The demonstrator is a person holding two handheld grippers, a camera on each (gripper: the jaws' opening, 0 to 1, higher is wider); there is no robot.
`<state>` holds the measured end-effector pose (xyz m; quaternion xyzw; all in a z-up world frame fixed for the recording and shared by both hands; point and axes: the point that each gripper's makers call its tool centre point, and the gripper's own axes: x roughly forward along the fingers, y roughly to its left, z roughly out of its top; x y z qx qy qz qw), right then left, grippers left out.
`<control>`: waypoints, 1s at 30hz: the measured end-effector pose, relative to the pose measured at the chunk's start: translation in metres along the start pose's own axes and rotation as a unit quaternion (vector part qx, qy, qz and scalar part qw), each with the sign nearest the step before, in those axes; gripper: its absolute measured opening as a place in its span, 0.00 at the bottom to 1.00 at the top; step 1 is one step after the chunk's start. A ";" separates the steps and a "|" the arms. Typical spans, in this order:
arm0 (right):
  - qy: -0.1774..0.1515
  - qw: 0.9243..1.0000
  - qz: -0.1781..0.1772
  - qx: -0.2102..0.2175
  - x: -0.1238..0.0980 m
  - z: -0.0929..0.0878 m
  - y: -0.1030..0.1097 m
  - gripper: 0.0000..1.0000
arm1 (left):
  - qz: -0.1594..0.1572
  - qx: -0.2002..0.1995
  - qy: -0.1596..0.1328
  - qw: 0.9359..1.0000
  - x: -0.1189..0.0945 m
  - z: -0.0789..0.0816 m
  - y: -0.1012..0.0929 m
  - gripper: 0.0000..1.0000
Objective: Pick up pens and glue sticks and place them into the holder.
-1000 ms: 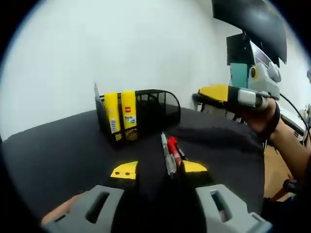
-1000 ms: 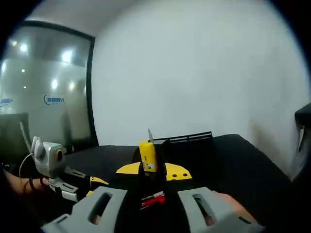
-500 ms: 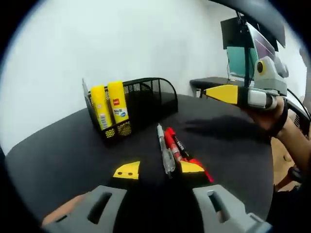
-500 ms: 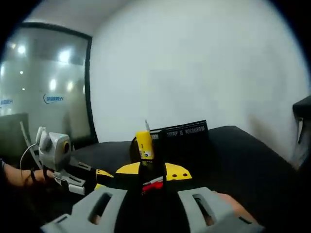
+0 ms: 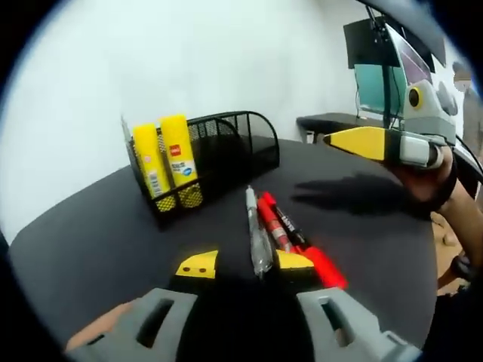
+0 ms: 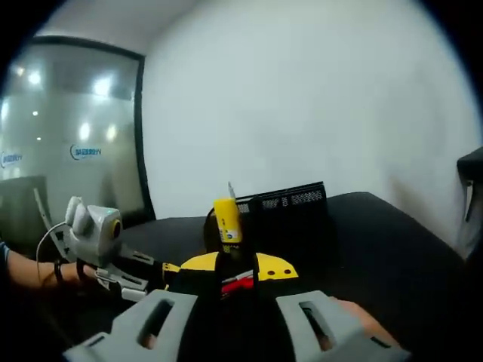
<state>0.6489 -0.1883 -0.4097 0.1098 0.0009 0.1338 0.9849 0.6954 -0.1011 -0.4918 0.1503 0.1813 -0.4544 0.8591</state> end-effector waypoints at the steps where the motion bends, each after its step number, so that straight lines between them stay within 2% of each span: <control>1: 0.000 1.000 0.000 0.000 0.000 0.000 0.000 0.14 | -0.002 0.001 -0.001 1.000 0.002 0.001 -0.001 0.25; 5: 0.002 1.000 -0.002 -0.001 -0.002 -0.001 -0.001 0.14 | 0.001 0.004 -0.003 1.000 0.004 0.003 -0.003 0.12; 11: 0.008 1.000 -0.007 0.005 -0.003 -0.006 -0.004 0.14 | 0.009 0.006 -0.008 1.000 0.002 0.002 -0.001 0.09; 17: 0.012 1.000 -0.008 0.010 0.001 -0.009 -0.004 0.14 | 0.025 0.006 -0.024 0.999 -0.010 0.003 0.005 0.07; 23: 0.013 1.000 -0.004 0.025 0.005 -0.011 0.000 0.14 | 0.043 0.026 -0.072 0.996 -0.029 0.018 0.007 0.07; 27: -0.001 0.996 0.013 0.084 0.009 -0.005 0.004 0.14 | 0.049 0.022 -0.116 0.992 -0.046 0.036 0.006 0.07; 30: -0.008 0.994 0.022 0.106 0.011 0.001 0.006 0.14 | 0.049 0.019 -0.146 0.988 -0.060 0.047 0.003 0.07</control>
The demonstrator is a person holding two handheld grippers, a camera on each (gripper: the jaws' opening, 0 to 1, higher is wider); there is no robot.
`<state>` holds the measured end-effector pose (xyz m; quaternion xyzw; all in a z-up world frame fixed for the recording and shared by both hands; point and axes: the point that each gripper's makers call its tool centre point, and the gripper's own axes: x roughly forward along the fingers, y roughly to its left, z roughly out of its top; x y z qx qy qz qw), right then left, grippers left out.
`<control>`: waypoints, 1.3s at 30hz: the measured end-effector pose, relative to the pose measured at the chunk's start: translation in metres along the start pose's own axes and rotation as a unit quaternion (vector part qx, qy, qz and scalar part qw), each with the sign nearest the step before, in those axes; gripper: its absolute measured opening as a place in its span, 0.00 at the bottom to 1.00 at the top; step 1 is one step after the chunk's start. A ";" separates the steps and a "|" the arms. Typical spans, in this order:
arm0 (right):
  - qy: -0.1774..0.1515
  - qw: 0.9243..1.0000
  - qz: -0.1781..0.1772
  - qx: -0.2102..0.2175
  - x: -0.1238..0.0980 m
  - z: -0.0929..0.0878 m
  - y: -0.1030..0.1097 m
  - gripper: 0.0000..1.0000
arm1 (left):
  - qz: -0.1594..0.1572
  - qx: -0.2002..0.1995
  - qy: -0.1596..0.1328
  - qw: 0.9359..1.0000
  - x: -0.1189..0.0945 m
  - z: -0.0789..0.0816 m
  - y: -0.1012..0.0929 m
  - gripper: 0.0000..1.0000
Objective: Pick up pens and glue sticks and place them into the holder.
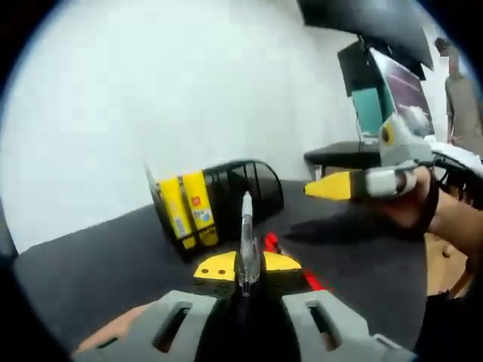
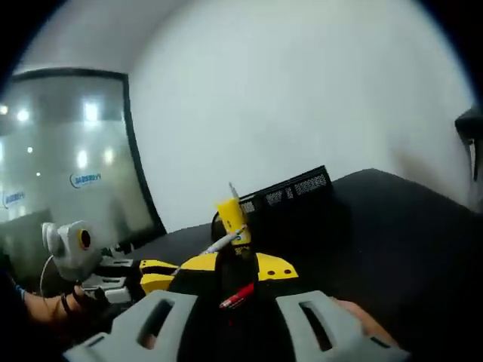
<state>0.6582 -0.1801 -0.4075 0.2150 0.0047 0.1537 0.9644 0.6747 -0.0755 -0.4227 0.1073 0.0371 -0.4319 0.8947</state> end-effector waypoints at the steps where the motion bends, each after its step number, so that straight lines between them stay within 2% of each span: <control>1: -0.007 1.000 0.009 0.017 0.001 0.003 0.004 0.14 | 0.000 -0.001 -0.007 1.000 -0.002 0.003 0.000 0.07; 4: -0.031 0.995 0.040 0.086 0.002 0.015 0.016 0.14 | -0.001 -0.007 -0.036 0.999 -0.012 0.016 -0.002 0.07; 7: -0.040 0.990 0.063 0.121 0.005 0.021 0.024 0.15 | 0.003 -0.005 -0.062 0.998 -0.021 0.027 -0.005 0.07; 8: -0.043 0.987 0.076 0.138 0.006 0.023 0.029 0.15 | 0.003 -0.005 -0.065 0.998 -0.023 0.029 -0.005 0.07; 11: -0.053 0.970 0.122 0.202 0.009 0.032 0.045 0.16 | 0.003 -0.004 -0.081 0.997 -0.030 0.035 -0.008 0.07; 13: -0.054 0.963 0.146 0.219 0.010 0.036 0.055 0.17 | 0.001 -0.002 -0.089 0.996 -0.033 0.038 -0.009 0.07; 15: -0.046 0.962 0.152 0.221 0.014 0.034 0.061 0.18 | -0.001 0.001 -0.102 0.995 -0.037 0.041 -0.011 0.07; 19: -0.043 0.955 0.170 0.239 0.020 0.034 0.072 0.19 | -0.006 0.004 -0.113 0.994 -0.042 0.042 -0.015 0.07; 24: -0.042 0.942 0.194 0.269 0.025 0.036 0.083 0.16 | -0.009 0.015 -0.122 0.992 -0.046 0.042 -0.018 0.07; 28: -0.033 0.942 0.197 0.269 0.028 0.032 0.088 0.07 | -0.010 0.011 -0.127 0.992 -0.049 0.040 -0.014 0.07; 33: -0.026 0.942 0.199 0.270 0.033 0.029 0.091 0.05 | -0.012 0.004 -0.130 0.991 -0.049 0.036 -0.009 0.07; 35: -0.022 0.945 0.200 0.259 0.034 0.028 0.094 0.05 | -0.019 0.006 -0.125 0.992 -0.047 0.031 -0.008 0.08; 37: -0.018 0.952 0.194 0.235 0.037 0.026 0.095 0.05 | -0.027 0.004 -0.123 0.992 -0.047 0.027 -0.006 0.09; 39: -0.014 0.960 0.189 0.208 0.039 0.027 0.097 0.05 | -0.033 -0.001 -0.117 0.993 -0.045 0.022 -0.004 0.15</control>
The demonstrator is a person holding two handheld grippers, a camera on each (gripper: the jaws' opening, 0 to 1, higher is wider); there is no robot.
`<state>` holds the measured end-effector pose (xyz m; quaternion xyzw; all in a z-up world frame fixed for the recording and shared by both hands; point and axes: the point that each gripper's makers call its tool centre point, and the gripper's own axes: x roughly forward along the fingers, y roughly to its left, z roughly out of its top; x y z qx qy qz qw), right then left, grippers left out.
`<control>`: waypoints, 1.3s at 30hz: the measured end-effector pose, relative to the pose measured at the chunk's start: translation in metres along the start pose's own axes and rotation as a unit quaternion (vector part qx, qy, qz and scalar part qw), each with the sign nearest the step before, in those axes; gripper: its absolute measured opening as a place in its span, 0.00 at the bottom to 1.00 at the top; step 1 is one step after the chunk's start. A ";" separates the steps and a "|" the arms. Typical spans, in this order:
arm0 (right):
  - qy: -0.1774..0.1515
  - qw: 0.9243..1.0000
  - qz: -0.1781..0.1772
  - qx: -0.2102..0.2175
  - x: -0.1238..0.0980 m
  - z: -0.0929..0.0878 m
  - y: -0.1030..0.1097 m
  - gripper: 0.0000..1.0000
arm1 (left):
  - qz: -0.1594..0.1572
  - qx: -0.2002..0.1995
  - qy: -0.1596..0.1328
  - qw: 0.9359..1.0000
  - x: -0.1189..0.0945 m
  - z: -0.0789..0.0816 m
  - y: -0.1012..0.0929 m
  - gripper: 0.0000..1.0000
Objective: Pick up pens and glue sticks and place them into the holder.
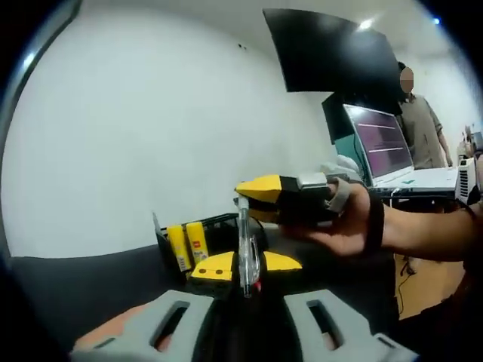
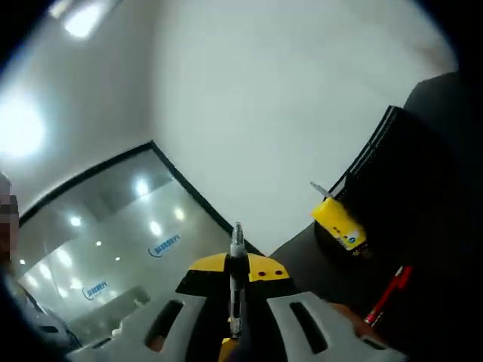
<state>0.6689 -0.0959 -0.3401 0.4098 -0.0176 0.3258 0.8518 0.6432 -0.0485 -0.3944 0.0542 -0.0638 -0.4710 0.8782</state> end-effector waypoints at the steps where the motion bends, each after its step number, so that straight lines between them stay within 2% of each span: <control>1: 0.003 1.000 -0.003 -0.016 0.001 0.001 0.001 0.05 | -0.001 0.000 0.003 1.000 0.001 -0.003 0.002 0.17; 4: 0.013 0.997 -0.013 -0.069 0.006 0.004 0.005 0.05 | -0.015 -0.009 0.018 1.000 0.003 -0.014 0.005 0.28; 6: 0.027 0.992 -0.024 -0.120 0.008 0.005 0.007 0.05 | -0.020 -0.019 0.028 0.999 0.004 -0.022 0.009 0.36; 9: 0.047 0.979 -0.041 -0.194 0.012 0.005 0.010 0.05 | -0.021 -0.034 0.039 0.998 0.005 -0.031 0.015 0.38; 11: 0.053 0.970 -0.048 -0.234 0.015 0.008 0.012 0.05 | -0.020 -0.049 0.042 0.998 0.006 -0.035 0.019 0.43; 16: 0.071 0.951 -0.050 -0.298 0.023 0.013 0.014 0.05 | -0.028 -0.078 0.058 0.995 0.007 -0.050 0.020 0.59; 21: 0.075 0.942 -0.052 -0.324 0.034 0.025 0.012 0.05 | -0.037 -0.096 0.060 0.993 0.008 -0.052 0.019 0.66; 23: 0.076 0.933 -0.057 -0.348 0.040 0.033 0.011 0.05 | -0.041 -0.109 0.063 0.991 0.008 -0.054 0.018 0.70; 25: 0.075 0.929 -0.057 -0.358 0.046 0.041 0.011 0.05 | -0.045 -0.117 0.061 0.990 0.008 -0.054 0.018 0.75; 31: 0.062 0.924 -0.055 -0.374 0.069 0.068 0.011 0.05 | -0.054 -0.142 0.058 0.987 0.008 -0.054 0.016 0.83; 37: 0.051 0.922 -0.053 -0.380 0.094 0.090 0.009 0.05 | -0.063 -0.138 0.057 0.987 0.009 -0.054 0.011 0.89; 39: 0.047 0.920 -0.055 -0.386 0.102 0.095 0.007 0.05 | -0.068 -0.139 0.053 0.986 0.009 -0.053 0.010 0.94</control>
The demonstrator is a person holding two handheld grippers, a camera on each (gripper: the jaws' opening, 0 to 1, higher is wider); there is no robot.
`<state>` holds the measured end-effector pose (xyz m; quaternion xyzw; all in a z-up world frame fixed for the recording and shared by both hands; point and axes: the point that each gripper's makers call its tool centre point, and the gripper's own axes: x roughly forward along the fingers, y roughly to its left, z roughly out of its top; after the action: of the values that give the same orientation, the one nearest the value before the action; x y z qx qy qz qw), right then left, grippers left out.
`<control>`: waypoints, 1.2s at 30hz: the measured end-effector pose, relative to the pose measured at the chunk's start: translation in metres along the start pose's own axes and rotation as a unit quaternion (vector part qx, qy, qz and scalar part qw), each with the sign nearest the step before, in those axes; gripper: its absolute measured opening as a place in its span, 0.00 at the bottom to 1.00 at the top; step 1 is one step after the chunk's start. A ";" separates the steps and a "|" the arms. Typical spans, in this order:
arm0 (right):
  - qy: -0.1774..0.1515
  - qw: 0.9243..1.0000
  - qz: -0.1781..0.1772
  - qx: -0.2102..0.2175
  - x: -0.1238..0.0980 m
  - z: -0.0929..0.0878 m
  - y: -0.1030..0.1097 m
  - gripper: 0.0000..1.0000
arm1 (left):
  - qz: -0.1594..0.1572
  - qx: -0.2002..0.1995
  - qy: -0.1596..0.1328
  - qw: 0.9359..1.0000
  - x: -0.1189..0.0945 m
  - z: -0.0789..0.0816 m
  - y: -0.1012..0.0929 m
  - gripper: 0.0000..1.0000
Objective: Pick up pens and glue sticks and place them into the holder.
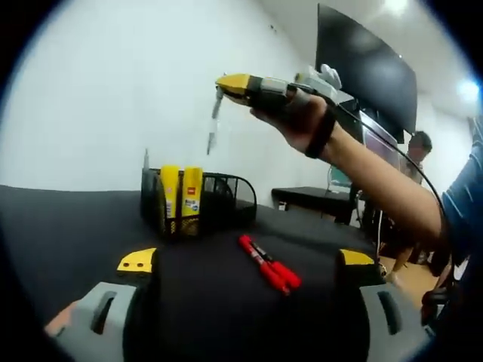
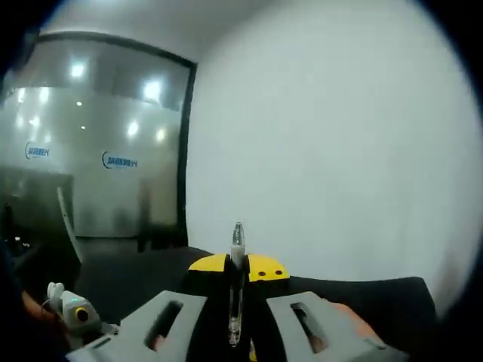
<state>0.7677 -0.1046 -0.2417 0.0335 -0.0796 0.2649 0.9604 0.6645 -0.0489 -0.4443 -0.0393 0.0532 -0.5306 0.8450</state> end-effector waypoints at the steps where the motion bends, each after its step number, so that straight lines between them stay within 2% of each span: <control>1: 0.000 1.000 -0.001 -0.003 0.003 0.000 -0.001 0.05 | -0.001 -0.001 -0.001 1.000 0.000 0.000 0.000 0.95; 10: -0.006 0.999 -0.030 -0.032 0.039 -0.006 -0.022 0.05 | -0.003 -0.004 -0.004 1.000 0.000 0.001 -0.001 0.96; 15: 0.000 0.998 -0.042 -0.040 0.056 -0.016 -0.037 0.05 | 0.000 -0.001 0.001 1.000 0.001 -0.001 -0.001 0.96; 20: 0.015 0.998 -0.049 -0.040 0.071 -0.034 -0.050 0.05 | 0.001 -0.008 -0.006 1.000 0.000 0.002 0.001 0.96; 25: 0.050 0.997 -0.041 -0.036 0.082 -0.063 -0.056 0.05 | 0.003 -0.009 -0.007 1.000 0.000 0.002 0.002 0.96; 31: 0.080 0.995 -0.042 -0.029 0.089 -0.089 -0.065 0.06 | 0.004 -0.010 -0.008 1.000 0.000 0.002 0.003 0.95; 36: 0.102 0.993 -0.045 -0.034 0.091 -0.103 -0.071 0.06 | 0.005 -0.009 -0.007 1.000 0.000 0.002 0.004 0.95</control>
<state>0.8949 -0.1088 -0.3298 -0.0226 0.0119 0.2203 0.9751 0.6679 -0.0473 -0.4431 -0.0503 0.0526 -0.5257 0.8476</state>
